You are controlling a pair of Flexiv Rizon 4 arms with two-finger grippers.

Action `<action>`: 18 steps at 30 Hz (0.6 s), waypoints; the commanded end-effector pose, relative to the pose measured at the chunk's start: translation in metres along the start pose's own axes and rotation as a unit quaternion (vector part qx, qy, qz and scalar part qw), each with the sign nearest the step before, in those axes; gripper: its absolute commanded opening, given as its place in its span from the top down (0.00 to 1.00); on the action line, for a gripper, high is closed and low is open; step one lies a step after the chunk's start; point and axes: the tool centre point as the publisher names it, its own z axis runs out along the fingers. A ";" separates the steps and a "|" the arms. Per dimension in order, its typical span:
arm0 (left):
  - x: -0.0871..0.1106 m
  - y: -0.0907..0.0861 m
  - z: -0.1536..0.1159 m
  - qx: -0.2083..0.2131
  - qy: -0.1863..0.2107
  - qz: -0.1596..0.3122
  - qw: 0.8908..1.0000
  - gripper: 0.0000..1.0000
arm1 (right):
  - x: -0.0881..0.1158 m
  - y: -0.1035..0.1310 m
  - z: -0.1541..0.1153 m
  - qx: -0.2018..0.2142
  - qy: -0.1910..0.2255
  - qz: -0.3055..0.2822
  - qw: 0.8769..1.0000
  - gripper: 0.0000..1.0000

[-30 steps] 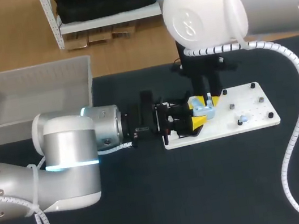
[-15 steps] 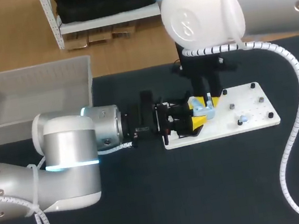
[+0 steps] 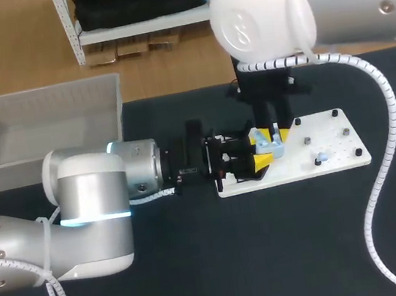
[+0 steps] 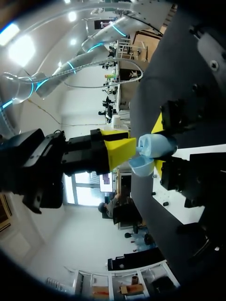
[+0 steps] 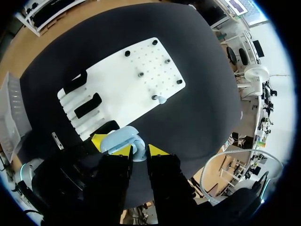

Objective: Pick up each earbud case from the left stands, insert the matching earbuds, close the lid, and place the case in the box.

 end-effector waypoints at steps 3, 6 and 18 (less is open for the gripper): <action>-0.001 0.001 0.001 0.001 0.001 0.000 1.000 1.00 | -0.001 0.003 0.000 0.001 0.005 0.001 1.000 0.97; -0.001 0.001 0.001 0.001 0.001 0.000 1.000 1.00 | -0.001 0.002 0.001 -0.001 0.006 0.002 1.000 0.73; -0.001 0.001 0.001 0.001 0.001 0.000 1.000 1.00 | 0.007 -0.014 -0.019 -0.042 -0.002 -0.003 0.999 0.75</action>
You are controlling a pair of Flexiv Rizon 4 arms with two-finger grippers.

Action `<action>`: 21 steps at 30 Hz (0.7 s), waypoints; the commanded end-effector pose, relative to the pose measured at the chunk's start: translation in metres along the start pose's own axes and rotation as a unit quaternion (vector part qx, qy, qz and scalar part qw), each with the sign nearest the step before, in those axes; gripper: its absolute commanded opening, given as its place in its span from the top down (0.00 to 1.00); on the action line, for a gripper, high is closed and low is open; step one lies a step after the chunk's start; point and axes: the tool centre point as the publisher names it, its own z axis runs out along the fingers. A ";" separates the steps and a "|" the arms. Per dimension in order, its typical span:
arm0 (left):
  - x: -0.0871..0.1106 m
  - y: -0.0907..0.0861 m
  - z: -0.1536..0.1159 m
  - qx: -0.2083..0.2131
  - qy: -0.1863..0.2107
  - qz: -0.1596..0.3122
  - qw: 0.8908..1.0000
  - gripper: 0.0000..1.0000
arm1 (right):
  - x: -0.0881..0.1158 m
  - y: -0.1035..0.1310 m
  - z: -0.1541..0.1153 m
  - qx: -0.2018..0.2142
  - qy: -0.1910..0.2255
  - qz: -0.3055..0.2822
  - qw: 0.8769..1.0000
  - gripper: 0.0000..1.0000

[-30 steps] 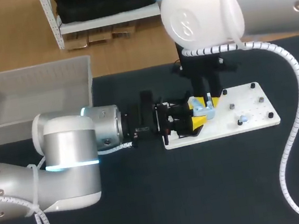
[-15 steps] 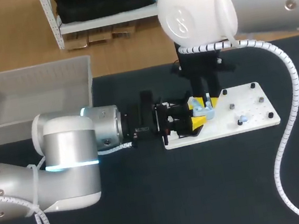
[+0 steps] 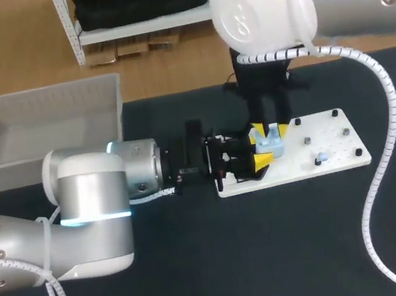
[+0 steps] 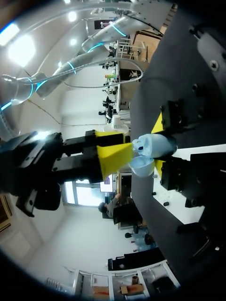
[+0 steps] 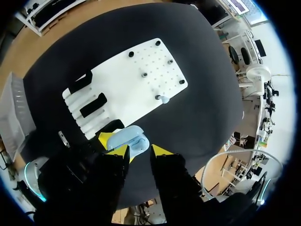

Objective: Pick up each earbud case from the left stands, insert the matching earbuds, close the lid, and place the case in the box.

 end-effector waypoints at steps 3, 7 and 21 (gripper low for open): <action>0.000 0.001 0.000 0.001 0.002 -0.001 1.000 1.00 | 0.007 -0.032 -0.013 -0.055 -0.023 -0.018 0.998 0.76; 0.000 0.001 0.000 0.001 0.002 -0.001 1.000 1.00 | 0.004 -0.052 -0.016 -0.100 -0.047 -0.048 0.993 0.68; -0.006 0.001 0.002 -0.004 -0.008 0.016 1.000 1.00 | -0.020 -0.100 -0.009 -0.189 -0.108 -0.069 0.974 0.52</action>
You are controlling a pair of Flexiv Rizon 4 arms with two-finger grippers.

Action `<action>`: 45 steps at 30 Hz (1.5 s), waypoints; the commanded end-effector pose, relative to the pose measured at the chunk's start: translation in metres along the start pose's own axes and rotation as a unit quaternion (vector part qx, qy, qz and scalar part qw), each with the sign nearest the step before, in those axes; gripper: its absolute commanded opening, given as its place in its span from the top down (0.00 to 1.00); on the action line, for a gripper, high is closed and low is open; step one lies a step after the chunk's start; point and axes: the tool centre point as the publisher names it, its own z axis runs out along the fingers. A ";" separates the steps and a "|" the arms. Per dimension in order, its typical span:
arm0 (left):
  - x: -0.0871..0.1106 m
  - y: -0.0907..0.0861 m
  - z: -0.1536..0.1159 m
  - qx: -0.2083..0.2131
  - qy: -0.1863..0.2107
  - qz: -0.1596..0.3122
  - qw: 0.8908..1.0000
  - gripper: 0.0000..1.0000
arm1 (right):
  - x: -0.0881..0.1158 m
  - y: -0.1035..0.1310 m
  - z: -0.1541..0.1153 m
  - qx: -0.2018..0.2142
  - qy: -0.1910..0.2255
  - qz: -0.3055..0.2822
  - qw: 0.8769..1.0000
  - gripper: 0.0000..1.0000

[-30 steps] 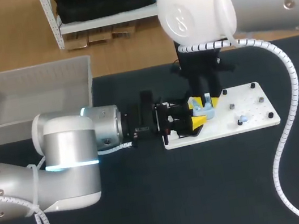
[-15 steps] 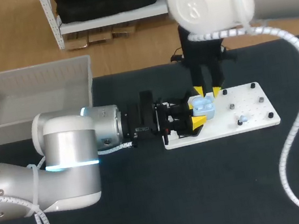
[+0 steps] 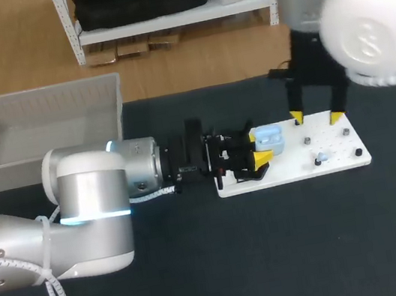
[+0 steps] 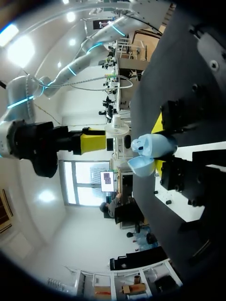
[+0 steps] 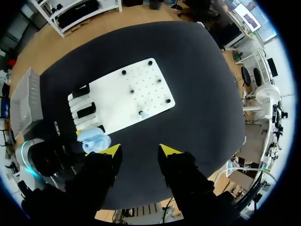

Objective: Pick up each earbud case from the left stands, insert the matching earbuds, close the lid, and place the case in the box.

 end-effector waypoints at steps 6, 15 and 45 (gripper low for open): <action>-0.003 0.000 0.006 -0.001 -0.002 0.009 1.000 1.00 | -0.007 -0.036 0.011 -0.134 -0.047 0.034 0.989 0.55; 0.000 -0.004 0.005 -0.004 0.002 0.005 1.000 1.00 | -0.010 -0.033 0.028 -0.138 -0.033 0.039 0.989 0.57; 0.007 -0.010 -0.012 -0.012 0.009 -0.003 1.000 1.00 | -0.016 -0.004 0.090 -0.116 -0.046 0.007 0.992 0.59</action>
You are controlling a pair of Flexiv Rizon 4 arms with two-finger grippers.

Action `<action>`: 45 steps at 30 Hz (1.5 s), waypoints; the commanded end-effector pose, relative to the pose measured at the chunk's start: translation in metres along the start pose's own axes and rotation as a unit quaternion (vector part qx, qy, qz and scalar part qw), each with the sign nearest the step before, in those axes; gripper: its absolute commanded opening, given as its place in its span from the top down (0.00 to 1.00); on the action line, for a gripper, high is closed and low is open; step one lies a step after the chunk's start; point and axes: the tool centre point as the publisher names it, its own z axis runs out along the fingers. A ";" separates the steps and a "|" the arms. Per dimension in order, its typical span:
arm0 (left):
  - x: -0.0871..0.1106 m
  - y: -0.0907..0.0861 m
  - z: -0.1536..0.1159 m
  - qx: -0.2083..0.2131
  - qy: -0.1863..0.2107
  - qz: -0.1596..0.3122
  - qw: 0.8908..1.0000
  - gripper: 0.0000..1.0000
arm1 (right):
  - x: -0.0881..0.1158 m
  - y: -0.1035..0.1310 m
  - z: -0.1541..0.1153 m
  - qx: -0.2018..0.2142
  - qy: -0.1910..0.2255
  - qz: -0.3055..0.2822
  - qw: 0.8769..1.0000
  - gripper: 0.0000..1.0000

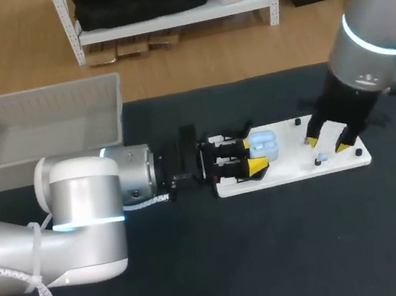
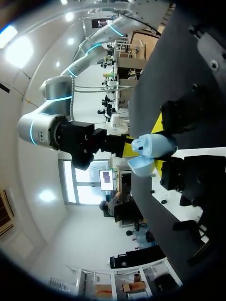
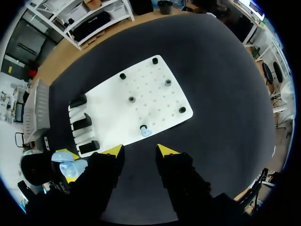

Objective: Pick up each earbud case from the left stands, insert the matching earbuds, close the lid, and place the case in the box.

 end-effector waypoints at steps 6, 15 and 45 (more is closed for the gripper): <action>0.000 -0.002 0.000 -0.004 0.001 0.001 1.000 1.00 | 0.000 0.001 0.019 0.000 0.005 -0.012 1.000 0.60; 0.000 -0.002 0.000 -0.004 0.001 0.001 1.000 1.00 | -0.007 -0.008 0.026 -0.016 0.011 -0.040 0.999 0.59; 0.000 -0.002 0.000 -0.004 0.001 0.001 1.000 1.00 | -0.011 -0.010 0.045 -0.012 0.033 -0.109 0.993 0.64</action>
